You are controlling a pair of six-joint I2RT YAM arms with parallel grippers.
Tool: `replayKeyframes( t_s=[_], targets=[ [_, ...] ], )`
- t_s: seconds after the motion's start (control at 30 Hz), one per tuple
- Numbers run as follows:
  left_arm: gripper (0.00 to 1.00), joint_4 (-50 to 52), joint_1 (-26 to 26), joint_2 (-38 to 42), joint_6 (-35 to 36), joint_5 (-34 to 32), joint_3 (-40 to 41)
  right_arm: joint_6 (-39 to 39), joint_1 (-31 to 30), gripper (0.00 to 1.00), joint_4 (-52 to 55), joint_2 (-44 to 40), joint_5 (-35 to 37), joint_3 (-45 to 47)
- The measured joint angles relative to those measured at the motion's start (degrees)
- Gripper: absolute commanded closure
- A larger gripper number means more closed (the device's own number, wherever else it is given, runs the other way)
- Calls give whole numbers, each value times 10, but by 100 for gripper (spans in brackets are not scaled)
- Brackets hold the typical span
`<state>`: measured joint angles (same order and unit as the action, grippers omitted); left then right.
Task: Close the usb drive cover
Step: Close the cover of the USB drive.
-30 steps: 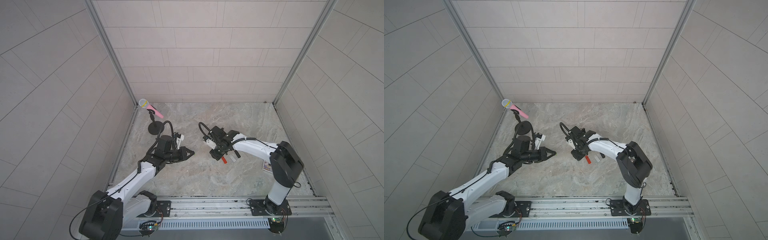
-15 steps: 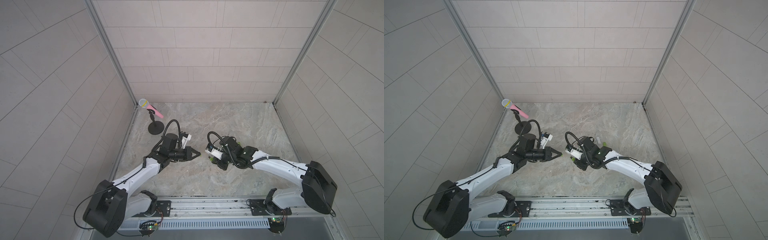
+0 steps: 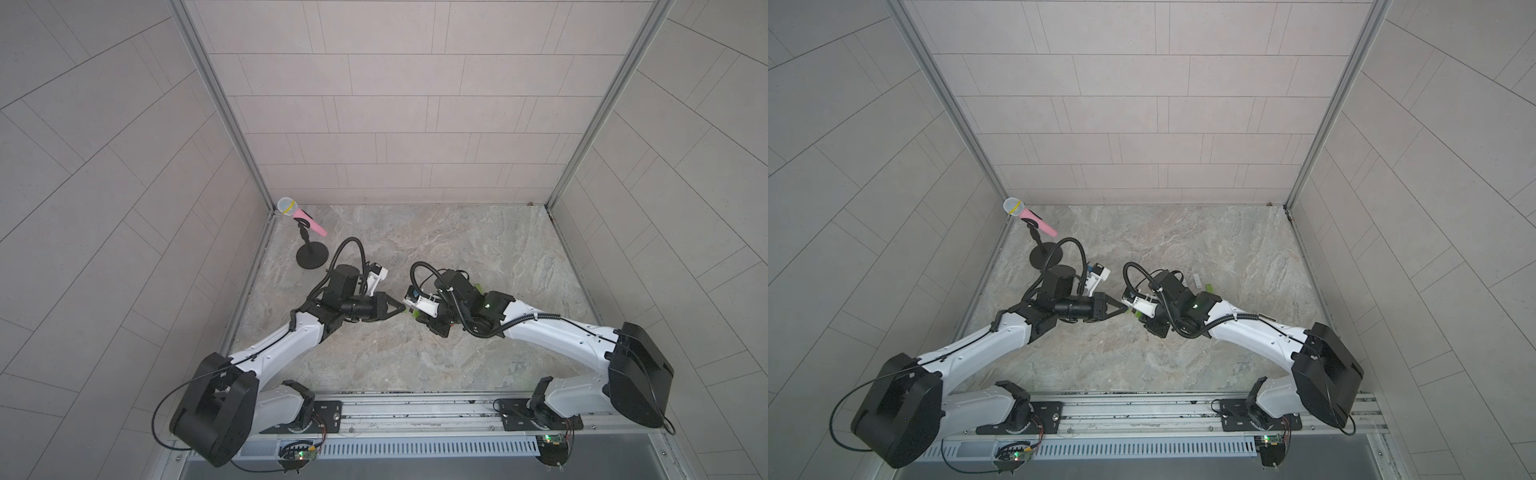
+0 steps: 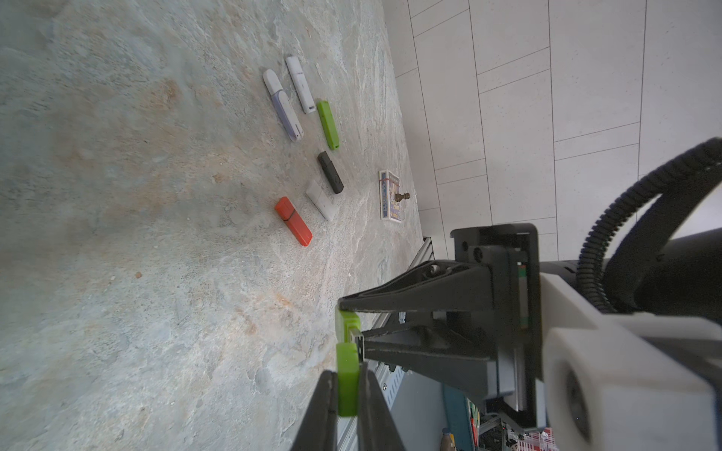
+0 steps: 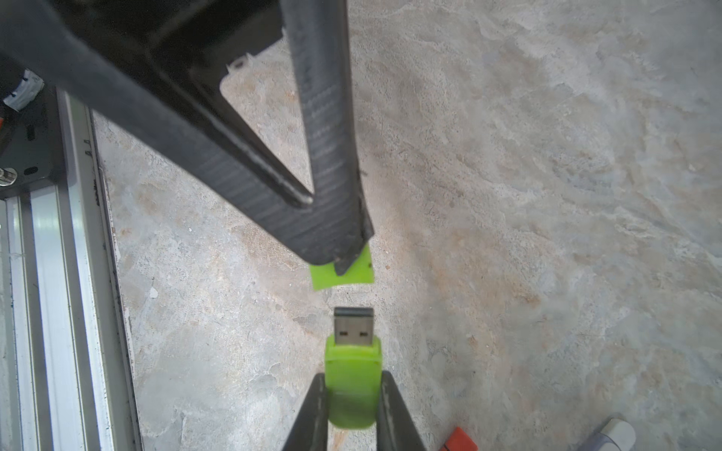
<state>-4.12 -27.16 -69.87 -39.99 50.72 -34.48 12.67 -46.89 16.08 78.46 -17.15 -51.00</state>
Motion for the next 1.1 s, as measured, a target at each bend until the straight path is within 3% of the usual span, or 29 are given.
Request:
replayKeyframes(
  t_s=[0.57, 1.1],
  targets=[
    [88, -8, -7, -9, -1, 7, 0, 11, -17, 87, -4, 10, 17, -10],
    [88, 5, -17, -27, 21, 8, -21, 57, -35, 87, 35, 8, 76, -39]
  ],
)
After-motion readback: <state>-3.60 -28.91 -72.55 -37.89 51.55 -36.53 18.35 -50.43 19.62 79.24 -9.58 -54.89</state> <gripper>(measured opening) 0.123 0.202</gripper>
